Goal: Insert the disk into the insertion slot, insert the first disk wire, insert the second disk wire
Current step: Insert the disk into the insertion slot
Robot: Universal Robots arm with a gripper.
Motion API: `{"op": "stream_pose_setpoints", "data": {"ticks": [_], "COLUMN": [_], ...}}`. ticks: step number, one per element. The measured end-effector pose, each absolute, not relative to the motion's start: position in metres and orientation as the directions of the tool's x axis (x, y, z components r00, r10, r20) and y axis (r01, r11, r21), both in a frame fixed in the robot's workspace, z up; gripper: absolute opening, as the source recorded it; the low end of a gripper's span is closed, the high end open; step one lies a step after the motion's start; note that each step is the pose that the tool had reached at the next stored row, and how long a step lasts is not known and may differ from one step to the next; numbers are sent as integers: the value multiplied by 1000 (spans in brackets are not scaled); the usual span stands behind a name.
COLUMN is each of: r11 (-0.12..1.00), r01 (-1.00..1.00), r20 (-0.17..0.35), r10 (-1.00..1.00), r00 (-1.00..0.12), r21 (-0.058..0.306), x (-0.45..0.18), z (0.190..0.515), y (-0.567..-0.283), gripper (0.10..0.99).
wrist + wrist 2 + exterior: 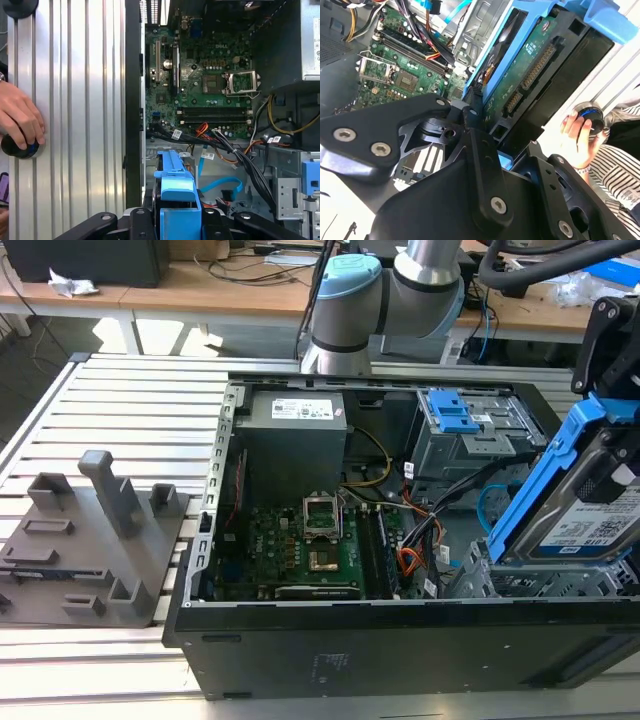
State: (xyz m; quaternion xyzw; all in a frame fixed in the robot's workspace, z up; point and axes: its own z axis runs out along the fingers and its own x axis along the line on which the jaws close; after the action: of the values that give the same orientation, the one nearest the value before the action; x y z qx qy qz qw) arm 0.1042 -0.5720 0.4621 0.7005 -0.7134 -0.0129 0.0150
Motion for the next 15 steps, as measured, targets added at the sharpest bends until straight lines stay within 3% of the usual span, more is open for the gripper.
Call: {"op": "stream_pose_setpoints", "data": {"ticks": [15], "r11": [17], "r01": [-999], "r20": [3], "r10": [-1000], "r00": [-17], "r21": [39], "x": [110], "z": [456], "y": [-555], "gripper": [361]}}
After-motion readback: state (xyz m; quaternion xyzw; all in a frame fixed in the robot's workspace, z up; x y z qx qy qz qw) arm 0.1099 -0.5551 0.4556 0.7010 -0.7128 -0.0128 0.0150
